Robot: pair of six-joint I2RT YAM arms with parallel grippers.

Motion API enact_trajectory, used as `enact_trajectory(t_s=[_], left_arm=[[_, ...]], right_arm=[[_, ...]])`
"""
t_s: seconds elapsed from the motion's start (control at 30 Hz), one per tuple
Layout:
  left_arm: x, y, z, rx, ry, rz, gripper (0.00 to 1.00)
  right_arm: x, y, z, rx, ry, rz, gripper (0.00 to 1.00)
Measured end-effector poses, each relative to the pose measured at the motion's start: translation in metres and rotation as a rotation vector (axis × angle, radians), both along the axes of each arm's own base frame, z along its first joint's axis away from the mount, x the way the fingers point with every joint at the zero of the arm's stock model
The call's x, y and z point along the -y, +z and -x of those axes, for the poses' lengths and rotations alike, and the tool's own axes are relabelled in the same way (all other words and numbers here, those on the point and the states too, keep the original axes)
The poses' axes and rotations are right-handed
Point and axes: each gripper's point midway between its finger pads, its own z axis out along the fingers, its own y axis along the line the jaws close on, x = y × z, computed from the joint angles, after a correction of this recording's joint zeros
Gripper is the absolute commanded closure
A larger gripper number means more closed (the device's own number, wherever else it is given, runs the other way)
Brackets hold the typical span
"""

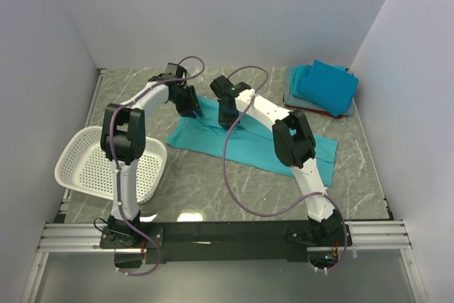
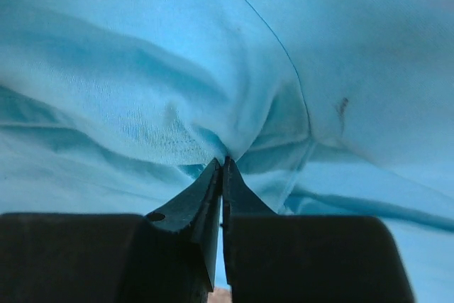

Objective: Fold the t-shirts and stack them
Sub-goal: Fold the tshirt

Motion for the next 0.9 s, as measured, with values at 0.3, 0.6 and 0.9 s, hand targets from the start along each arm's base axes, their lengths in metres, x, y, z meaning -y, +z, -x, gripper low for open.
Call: enact_trajectory(t_s=[0.3,0.6,0.9], left_arm=[[0.0,0.001,0.0,-0.001,0.001,0.0,0.67],[0.005,0.001,0.004,-0.007,-0.011,-0.01,0.73],[0.009,-0.003,0.009,-0.005,-0.021,-0.066,0.72]], right_arm=[[0.004,0.027,0.006,0.02,0.0,-0.015,0.92],[0.006,0.023,0.009,0.005,0.001,-0.007,0.92],[0.011,0.015,0.016,-0.019,0.001,0.009,0.93]])
